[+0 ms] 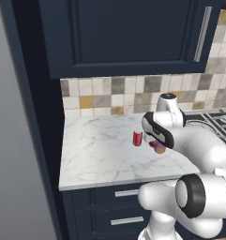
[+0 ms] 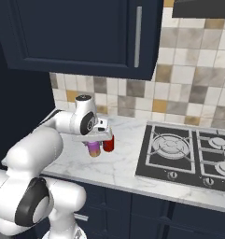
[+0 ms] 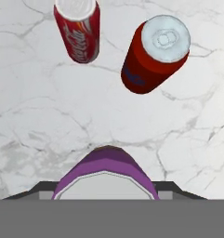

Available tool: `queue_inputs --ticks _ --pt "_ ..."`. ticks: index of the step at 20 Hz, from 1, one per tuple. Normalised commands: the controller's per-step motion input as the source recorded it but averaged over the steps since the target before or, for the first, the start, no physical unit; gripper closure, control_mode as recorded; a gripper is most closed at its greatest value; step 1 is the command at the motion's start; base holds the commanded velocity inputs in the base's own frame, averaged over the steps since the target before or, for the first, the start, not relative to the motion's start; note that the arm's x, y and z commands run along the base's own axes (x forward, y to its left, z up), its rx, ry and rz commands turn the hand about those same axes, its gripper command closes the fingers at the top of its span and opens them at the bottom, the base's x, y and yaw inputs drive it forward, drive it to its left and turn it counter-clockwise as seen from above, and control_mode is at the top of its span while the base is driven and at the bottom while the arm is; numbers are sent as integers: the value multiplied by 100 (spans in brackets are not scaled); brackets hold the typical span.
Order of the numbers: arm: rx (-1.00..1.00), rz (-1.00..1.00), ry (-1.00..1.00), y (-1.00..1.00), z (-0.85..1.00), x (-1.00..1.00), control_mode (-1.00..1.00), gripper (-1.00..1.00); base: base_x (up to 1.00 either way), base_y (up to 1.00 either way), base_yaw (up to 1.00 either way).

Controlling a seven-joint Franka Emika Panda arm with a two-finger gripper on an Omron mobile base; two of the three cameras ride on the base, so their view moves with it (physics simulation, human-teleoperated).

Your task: Four empty soda cans are scattered around the kitchen. Gather all the cans and cluster them next to the stove for recycling.

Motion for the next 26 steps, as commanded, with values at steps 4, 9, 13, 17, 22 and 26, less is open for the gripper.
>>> queue_inputs --ticks 4,9,13,17,22,26 --pt "0 0 0 0 0 0 100 100 0 0 0" --pt "0 0 0 0 0 0 100 100 0 0 0" --pt "0 0 0 0 0 0 100 100 0 0 0" --pt "0 0 0 0 0 0 -100 100 0 0 0" --pt "0 -1 0 25 -1 -1 -100 100 0 0 0" --pt "1 -7 0 39 -7 7 -100 100 0 0 0"
